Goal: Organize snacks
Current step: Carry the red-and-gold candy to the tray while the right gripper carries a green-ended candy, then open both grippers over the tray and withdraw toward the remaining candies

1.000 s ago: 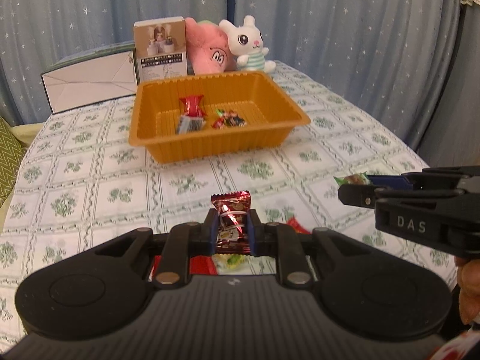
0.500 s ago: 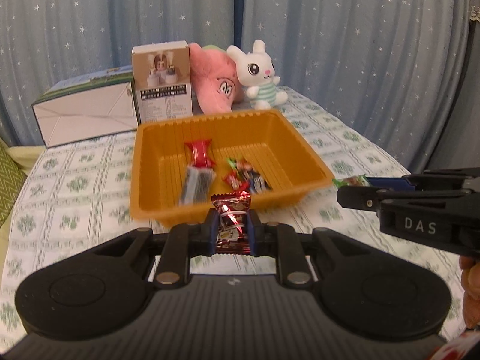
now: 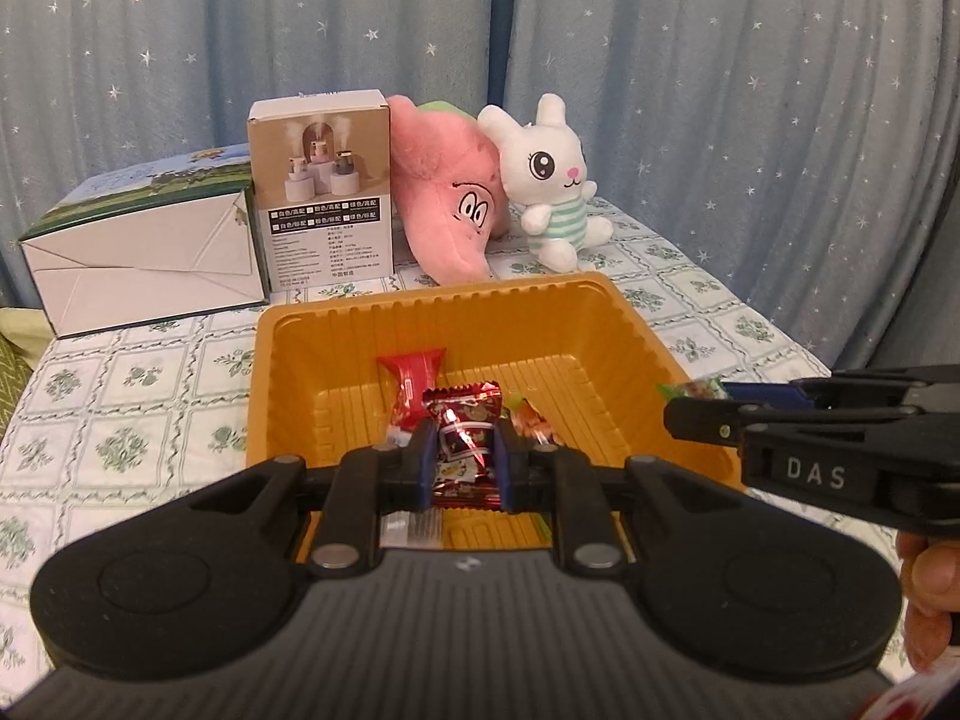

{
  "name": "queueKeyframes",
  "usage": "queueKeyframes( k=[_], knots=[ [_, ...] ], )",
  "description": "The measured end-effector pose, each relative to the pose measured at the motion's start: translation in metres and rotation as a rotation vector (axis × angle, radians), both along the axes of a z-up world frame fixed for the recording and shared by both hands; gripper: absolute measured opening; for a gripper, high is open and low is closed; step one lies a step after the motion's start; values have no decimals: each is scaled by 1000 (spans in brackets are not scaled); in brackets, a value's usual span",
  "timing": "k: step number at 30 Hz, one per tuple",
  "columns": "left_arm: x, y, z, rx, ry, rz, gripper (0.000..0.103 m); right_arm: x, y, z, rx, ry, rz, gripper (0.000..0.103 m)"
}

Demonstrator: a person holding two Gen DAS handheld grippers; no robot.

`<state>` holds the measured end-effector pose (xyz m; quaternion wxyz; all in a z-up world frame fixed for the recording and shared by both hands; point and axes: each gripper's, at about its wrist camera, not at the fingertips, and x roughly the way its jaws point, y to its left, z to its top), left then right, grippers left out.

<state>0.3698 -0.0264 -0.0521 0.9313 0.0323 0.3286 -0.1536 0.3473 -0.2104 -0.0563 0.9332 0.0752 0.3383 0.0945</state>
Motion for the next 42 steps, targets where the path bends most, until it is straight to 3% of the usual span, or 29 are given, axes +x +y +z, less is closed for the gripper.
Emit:
queueKeyframes(
  k=[9, 12, 27, 29, 31, 36, 42],
  knots=[
    [21, -3, -17, 6, 33, -21, 19, 13, -7, -17, 14, 30, -12, 26],
    [19, 1, -19, 4, 32, -5, 29, 13, -9, -20, 17, 35, -13, 26],
    [-2, 28, -17, -23, 24, 54, 36, 23, -7, -10, 49, 23, -27, 27],
    [-4, 30, -16, -23, 20, 59, 38, 24, -9, -9, 67, 26, -34, 34],
    [-9, 33, -14, -28, 17, 64, 40, 21, -12, -7, 84, 19, -45, 56],
    [-31, 36, -5, -26, 1, 78, 49, 1, -19, 1, 113, 24, -65, 58],
    [-77, 38, 11, -36, -10, 106, 57, -51, -20, 18, 103, 33, -69, 58]
  ],
)
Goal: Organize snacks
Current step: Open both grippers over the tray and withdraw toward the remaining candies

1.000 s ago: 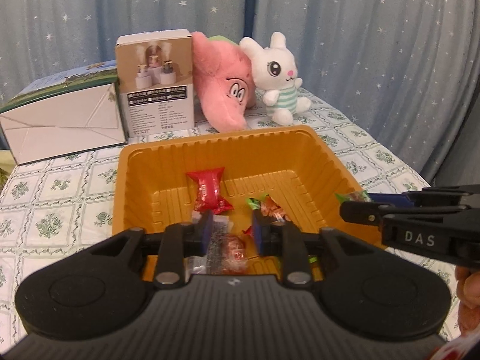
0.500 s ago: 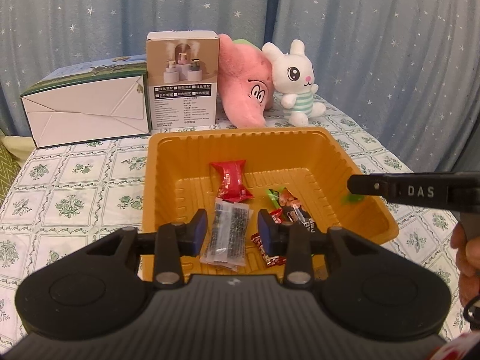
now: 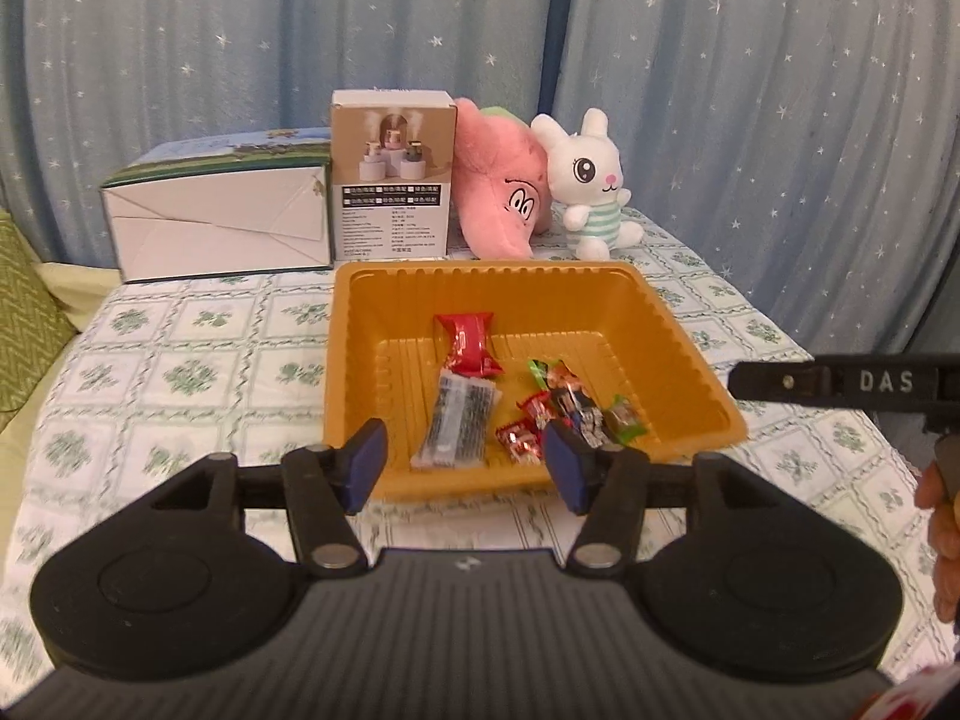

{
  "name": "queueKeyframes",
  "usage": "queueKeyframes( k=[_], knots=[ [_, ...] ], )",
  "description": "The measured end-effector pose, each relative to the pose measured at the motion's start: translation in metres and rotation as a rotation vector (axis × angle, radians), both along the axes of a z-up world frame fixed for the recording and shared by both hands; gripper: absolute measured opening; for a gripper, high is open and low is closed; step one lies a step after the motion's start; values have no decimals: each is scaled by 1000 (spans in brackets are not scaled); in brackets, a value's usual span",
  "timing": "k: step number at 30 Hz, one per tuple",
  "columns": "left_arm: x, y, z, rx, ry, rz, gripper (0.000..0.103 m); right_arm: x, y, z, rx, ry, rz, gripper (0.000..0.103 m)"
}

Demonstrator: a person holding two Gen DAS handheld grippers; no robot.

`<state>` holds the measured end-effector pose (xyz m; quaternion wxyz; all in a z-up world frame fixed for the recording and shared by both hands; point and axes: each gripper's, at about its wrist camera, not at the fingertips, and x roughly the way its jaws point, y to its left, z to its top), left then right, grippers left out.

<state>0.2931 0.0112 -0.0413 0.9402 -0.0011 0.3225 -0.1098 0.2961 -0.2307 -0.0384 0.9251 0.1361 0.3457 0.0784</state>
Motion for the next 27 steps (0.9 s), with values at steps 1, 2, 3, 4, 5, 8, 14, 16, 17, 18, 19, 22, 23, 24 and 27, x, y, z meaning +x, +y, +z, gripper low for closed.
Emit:
queueKeyframes(
  k=[1, 2, 3, 4, 5, 8, 14, 16, 17, 18, 19, 22, 23, 24, 27],
  knots=[
    [-9, 0, 2, 1, 0, 7, 60, -10, 2, 3, -13, -1, 3, 58],
    [-19, 0, 5, -2, 2, 13, 63, -19, 3, 6, -26, -2, 2, 58],
    [-27, 0, 7, -3, 4, 14, 65, -30, 4, 8, -38, -1, 3, 58],
    [-36, 0, 9, -2, 6, 16, 66, -39, 5, 11, -43, 3, 1, 58],
    [-44, -2, 11, 5, 8, 17, 67, -48, 5, 13, -42, 6, -3, 58],
    [-71, -3, 16, 3, 21, 14, 69, -77, 7, 21, -45, 13, -7, 58],
    [-122, -3, 23, -3, 30, 34, 75, -125, 19, 33, -71, 9, 15, 58],
    [-137, -2, 24, 0, 33, 38, 75, -138, 22, 34, -72, 14, 12, 58],
    [-143, -1, 24, 3, 34, 42, 76, -144, 22, 35, -69, 16, 10, 58],
    [-149, 0, 25, 6, 35, 46, 76, -150, 23, 35, -61, 20, 6, 58],
    [-154, 0, 26, 10, 35, 46, 77, -155, 24, 35, -55, 25, 8, 58],
    [-170, 2, 27, 24, 31, 46, 79, -170, 27, 35, -60, 32, 19, 58],
    [-175, 3, 27, 25, 32, 45, 79, -174, 28, 35, -62, 32, 22, 58],
    [-180, 4, 27, 29, 32, 44, 79, -178, 29, 34, -60, 34, 22, 58],
    [-193, 6, 26, 37, 32, 52, 80, -191, 29, 32, -46, 42, 14, 58]
  ],
)
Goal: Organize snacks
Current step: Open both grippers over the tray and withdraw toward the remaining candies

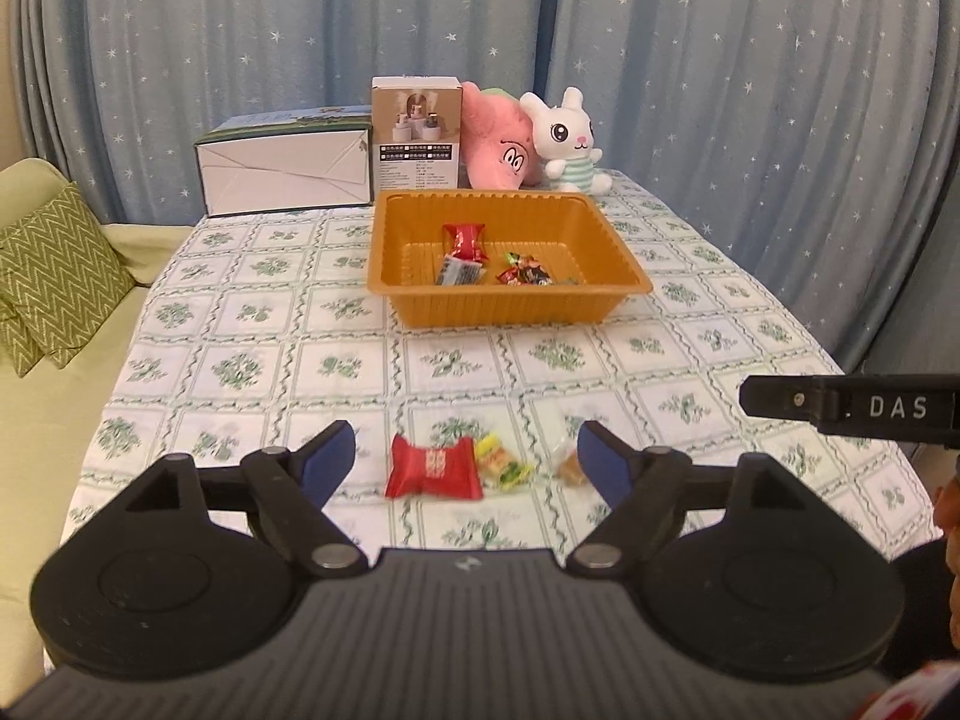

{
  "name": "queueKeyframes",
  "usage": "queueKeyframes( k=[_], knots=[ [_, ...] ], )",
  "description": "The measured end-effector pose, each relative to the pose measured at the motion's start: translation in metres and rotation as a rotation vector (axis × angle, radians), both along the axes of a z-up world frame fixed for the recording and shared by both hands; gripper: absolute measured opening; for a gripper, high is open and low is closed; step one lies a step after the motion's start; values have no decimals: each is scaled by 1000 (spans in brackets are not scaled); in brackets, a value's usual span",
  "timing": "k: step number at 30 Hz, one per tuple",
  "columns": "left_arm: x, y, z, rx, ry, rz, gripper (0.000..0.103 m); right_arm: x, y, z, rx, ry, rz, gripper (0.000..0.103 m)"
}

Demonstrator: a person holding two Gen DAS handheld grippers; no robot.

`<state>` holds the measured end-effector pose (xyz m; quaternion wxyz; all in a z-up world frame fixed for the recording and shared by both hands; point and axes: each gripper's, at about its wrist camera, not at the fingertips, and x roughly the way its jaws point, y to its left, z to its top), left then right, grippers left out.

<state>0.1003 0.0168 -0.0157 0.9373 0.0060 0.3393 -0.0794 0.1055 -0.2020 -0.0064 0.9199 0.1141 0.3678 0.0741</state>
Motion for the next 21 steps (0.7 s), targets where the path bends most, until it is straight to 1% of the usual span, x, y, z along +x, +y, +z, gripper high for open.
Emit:
queueKeyframes(
  k=[4, 10, 13, 21],
  knots=[
    [-13, 5, -3, -5, 10, 15, 82, -15, -2, -6, 11, 14, -18, 58],
    [-21, 9, -12, 2, 30, 23, 85, -30, -5, -14, 11, 23, -30, 58],
    [-22, 9, -16, 20, 40, 12, 85, -32, -4, -17, 3, 35, -23, 58],
    [-20, 8, -26, 29, 62, 0, 86, -33, -2, -22, 2, 46, -19, 58]
  ],
)
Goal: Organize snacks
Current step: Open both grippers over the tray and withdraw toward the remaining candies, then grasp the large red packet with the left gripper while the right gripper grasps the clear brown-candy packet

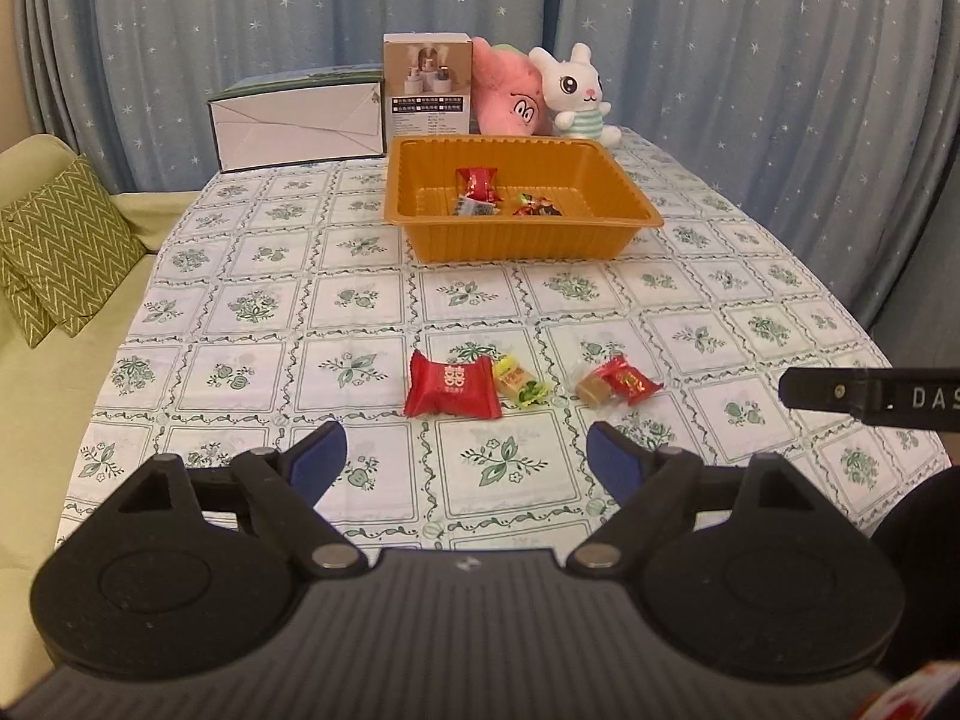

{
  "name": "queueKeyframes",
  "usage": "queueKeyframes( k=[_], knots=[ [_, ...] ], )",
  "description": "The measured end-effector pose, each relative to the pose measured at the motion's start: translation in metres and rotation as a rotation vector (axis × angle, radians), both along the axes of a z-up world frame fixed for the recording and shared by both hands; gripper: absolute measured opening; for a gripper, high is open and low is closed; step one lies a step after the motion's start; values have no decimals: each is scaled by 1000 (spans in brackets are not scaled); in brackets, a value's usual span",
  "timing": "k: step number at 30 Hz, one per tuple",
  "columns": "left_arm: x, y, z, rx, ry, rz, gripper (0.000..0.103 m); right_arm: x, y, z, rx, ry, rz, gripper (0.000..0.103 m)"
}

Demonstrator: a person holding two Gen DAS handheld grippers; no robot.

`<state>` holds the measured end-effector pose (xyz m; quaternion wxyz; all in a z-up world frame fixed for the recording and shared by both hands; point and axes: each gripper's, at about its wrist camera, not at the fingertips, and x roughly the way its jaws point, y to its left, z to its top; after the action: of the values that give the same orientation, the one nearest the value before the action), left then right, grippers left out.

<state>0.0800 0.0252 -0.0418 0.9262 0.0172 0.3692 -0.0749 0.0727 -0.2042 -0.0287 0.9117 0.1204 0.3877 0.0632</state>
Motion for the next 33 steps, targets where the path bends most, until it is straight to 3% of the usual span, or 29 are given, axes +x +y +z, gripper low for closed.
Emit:
queueKeyframes(
  k=[13, 26, 33],
  knots=[
    [27, -1, -17, 104, 29, -149, 86, 12, 4, -21, -13, 23, 26, 58],
    [85, -9, -59, 363, 40, -439, 75, 52, 7, -55, -12, 76, 40, 58],
    [115, -19, -80, 481, 61, -625, 60, 72, 9, -66, -10, 89, 39, 58]
  ],
)
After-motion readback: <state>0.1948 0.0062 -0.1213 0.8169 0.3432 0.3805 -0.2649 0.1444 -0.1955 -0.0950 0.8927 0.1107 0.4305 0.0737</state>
